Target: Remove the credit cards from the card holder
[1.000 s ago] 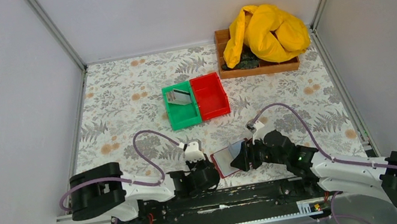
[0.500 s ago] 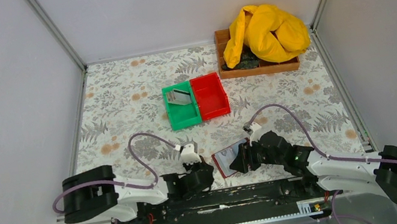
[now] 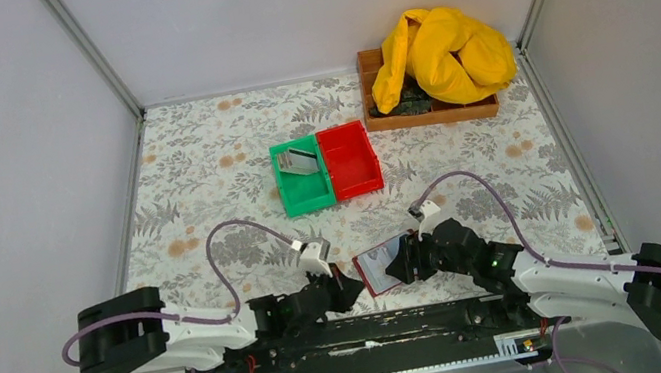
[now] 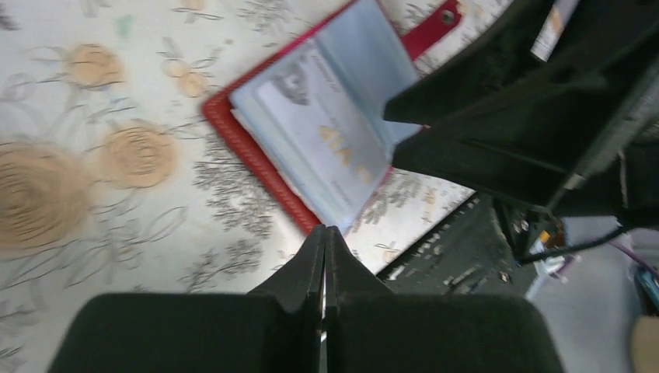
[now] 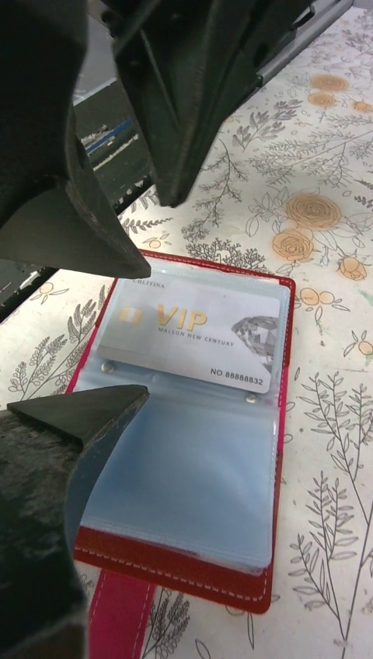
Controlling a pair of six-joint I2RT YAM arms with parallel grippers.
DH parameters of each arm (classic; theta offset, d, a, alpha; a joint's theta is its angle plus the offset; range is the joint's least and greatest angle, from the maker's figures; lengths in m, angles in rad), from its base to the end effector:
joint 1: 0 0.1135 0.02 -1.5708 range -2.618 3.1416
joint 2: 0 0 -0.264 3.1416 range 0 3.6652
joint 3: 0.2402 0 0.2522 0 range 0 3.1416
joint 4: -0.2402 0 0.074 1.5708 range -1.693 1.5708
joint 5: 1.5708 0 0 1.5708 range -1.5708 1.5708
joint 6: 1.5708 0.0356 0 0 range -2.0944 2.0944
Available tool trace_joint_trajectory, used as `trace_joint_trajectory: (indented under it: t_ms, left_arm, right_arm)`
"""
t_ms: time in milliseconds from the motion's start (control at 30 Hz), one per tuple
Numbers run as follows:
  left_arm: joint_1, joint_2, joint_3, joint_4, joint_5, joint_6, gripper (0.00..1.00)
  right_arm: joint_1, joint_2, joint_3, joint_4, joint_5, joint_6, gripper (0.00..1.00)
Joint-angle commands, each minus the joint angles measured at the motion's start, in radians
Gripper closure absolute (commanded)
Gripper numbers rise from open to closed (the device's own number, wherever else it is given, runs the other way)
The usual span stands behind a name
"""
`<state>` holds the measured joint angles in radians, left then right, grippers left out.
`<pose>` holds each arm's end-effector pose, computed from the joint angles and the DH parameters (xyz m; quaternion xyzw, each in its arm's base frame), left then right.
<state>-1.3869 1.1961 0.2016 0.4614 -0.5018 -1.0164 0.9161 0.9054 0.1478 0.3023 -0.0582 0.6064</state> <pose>0.0530 -0.1913 0.1330 0.0339 0.8495 -0.3702 0.3744 0.1047 0.1397 0.1483 -0.1460 0.8356 0.3828 0.3660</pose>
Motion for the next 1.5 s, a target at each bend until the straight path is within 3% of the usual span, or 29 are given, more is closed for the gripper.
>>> trace_joint_trajectory:
  t_ms: [0, 233, 433, 667, 1133, 1333, 1467]
  left_arm:
    - [-0.004, 0.073, 0.042, 0.242, 0.096, 0.081, 1.00]
    - [0.016, 0.240, 0.071, 0.327, 0.109, 0.062, 1.00]
    - [0.137, 0.379, 0.030, 0.473, 0.213, 0.030, 1.00]
    - [0.227, 0.430, -0.008, 0.497, 0.271, 0.017, 1.00]
    - [0.236, 0.519, 0.007, 0.561, 0.326, 0.013, 1.00]
    - [0.244, 0.540, 0.009, 0.576, 0.342, 0.011, 1.00]
    - [0.253, 0.563, 0.000, 0.611, 0.356, 0.000, 1.00]
  right_arm:
    - [-0.006, -0.018, 0.007, -0.002, 0.042, -0.029, 0.40]
    - [-0.007, -0.009, -0.019, 0.031, 0.019, -0.013, 0.39]
    - [-0.008, -0.011, -0.022, 0.041, 0.004, 0.000, 0.39]
    - [-0.008, 0.007, -0.035, 0.084, -0.029, 0.022, 0.39]
    - [-0.012, 0.108, -0.040, 0.228, -0.052, 0.056, 0.42]
    - [-0.014, 0.069, -0.038, 0.224, -0.043, 0.055, 0.49]
    - [-0.015, 0.009, -0.035, 0.173, -0.012, 0.047, 0.67]
